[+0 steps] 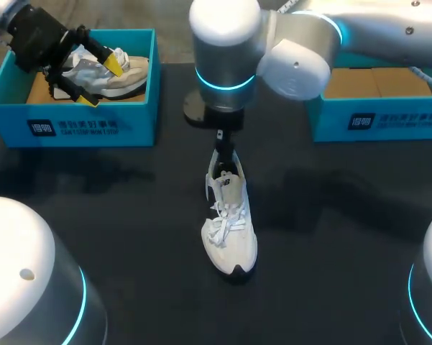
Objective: Take the shoe out of the shoebox, open the shoe tongue, remove and reinsert the insole, then place the shoe into the shoebox
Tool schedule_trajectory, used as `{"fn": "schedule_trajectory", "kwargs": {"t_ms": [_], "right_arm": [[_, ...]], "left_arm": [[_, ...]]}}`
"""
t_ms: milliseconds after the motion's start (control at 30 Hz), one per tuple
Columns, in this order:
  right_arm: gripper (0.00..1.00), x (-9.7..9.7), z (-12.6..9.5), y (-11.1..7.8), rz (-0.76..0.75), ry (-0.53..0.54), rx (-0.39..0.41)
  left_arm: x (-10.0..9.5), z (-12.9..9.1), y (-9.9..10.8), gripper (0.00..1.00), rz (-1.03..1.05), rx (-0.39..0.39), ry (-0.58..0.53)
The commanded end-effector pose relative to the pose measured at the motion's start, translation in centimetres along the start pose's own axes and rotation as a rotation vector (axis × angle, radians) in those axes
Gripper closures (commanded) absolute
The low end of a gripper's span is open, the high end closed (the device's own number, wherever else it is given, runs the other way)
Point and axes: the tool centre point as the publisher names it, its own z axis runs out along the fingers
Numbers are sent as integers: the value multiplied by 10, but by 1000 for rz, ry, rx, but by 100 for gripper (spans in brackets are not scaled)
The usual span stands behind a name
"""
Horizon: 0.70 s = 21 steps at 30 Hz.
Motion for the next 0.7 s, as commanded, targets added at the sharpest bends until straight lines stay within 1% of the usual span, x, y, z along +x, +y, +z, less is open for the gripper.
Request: {"fn": "schedule_trajectory", "kwargs": {"t_ms": [33, 333, 500, 700], "right_arm": [[0, -6, 20, 10, -9, 8, 20], [0, -9, 49, 20, -52, 13, 47], [0, -10, 61, 17, -60, 17, 61], [0, -11, 63, 12, -63, 23, 69]], "left_arm": [[0, 0, 0, 0, 1, 0, 2], [0, 0, 0, 0, 1, 0, 2], [0, 0, 0, 0, 1, 0, 2], [0, 0, 0, 0, 1, 0, 2]]}}
